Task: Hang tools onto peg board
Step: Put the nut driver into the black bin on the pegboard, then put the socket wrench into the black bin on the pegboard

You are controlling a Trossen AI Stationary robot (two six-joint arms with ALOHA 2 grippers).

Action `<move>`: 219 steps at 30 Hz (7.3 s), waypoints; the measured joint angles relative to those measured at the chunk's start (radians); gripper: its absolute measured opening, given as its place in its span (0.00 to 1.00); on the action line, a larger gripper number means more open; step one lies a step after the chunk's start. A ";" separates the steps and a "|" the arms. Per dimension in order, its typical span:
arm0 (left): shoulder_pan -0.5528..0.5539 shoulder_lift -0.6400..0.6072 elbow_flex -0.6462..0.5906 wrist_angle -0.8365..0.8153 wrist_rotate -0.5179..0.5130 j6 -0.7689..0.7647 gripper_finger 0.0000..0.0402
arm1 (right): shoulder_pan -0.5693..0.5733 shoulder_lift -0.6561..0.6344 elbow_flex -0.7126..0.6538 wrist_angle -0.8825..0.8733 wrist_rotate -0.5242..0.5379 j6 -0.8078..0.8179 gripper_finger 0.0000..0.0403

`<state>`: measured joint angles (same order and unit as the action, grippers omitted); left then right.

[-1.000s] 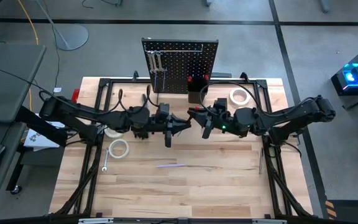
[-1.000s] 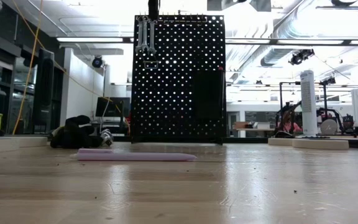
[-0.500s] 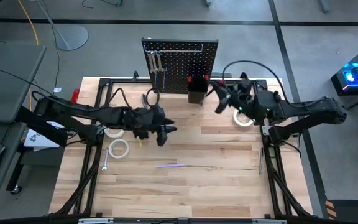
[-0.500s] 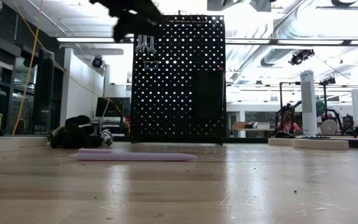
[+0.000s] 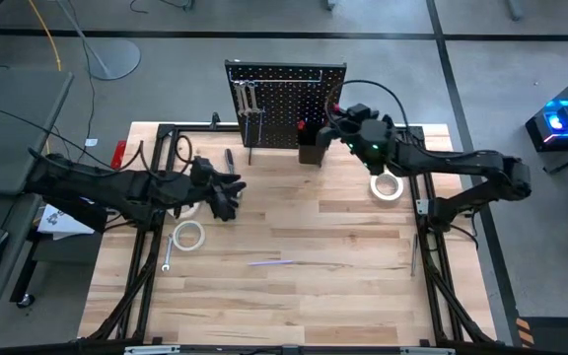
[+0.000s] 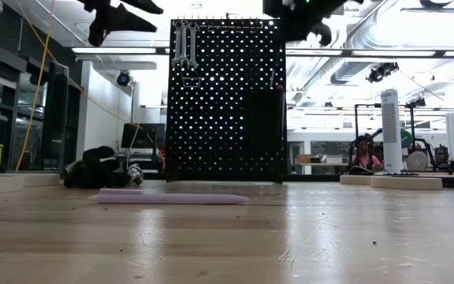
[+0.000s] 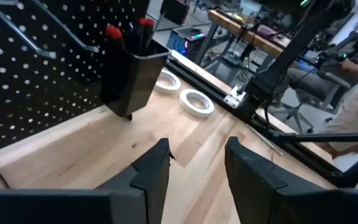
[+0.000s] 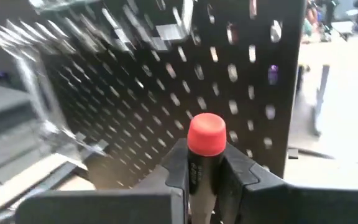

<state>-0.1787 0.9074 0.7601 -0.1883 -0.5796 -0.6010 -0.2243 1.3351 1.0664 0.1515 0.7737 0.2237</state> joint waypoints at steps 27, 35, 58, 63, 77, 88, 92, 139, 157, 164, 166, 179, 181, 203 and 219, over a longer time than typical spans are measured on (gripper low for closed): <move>0.306 0.184 0.000 -0.384 0.263 -0.238 0.50 | 0.207 -0.162 0.000 -0.113 -0.005 0.090 0.67; 0.504 0.456 0.031 -0.391 0.361 -0.279 0.56 | 0.302 -0.160 0.000 -0.297 0.019 0.266 0.67; 0.543 0.759 0.051 -0.356 0.431 -0.316 0.09 | 0.409 -0.158 0.000 -0.424 0.020 0.406 0.67; 0.500 0.699 0.044 -0.424 0.450 -0.252 0.09 | 0.411 -0.158 0.000 -0.424 0.005 0.401 0.67; 0.206 0.343 0.046 -0.549 0.500 -0.097 0.09 | 0.411 -0.158 0.000 -0.413 -0.384 0.326 0.67; 0.068 0.428 0.264 -0.572 0.521 0.136 0.09 | 0.473 0.013 0.000 -0.397 -0.576 -0.070 0.67; 0.040 0.550 0.382 -0.573 0.468 0.233 0.09 | 0.487 0.072 0.000 -0.334 -0.528 -0.188 0.67; 0.018 0.816 0.671 -0.493 0.444 0.416 0.09 | 0.498 0.132 0.000 -0.514 -0.423 -0.237 0.20; 0.027 0.526 0.664 -0.737 0.346 0.255 0.49 | 0.501 0.102 -0.001 -0.643 -0.422 0.183 0.19; -0.079 0.215 0.470 -0.562 0.011 -0.020 0.48 | 0.501 0.010 -0.001 -0.451 -0.325 0.215 0.19; -0.113 0.127 0.387 -0.449 -0.065 -0.105 0.49 | 0.506 -0.028 -0.001 -0.377 -0.292 0.212 0.19; -0.073 0.173 0.016 0.957 -0.067 0.060 0.49 | 0.454 -0.020 0.000 0.374 -0.157 0.003 0.19; -0.046 0.232 0.046 1.015 -0.025 0.054 0.49 | 0.445 -0.008 0.000 0.401 -0.160 0.024 0.19; 0.116 0.504 0.312 1.032 0.227 0.030 0.44 | 0.501 0.029 0.000 0.391 -0.120 0.135 0.19; 0.191 0.461 0.312 0.918 0.296 -0.017 0.09 | 0.512 -0.039 0.001 0.406 -0.090 0.015 0.71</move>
<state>0.0121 1.3686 1.0725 0.7301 -0.2839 -0.6182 0.2874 1.2966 1.0676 0.5578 0.6832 0.2390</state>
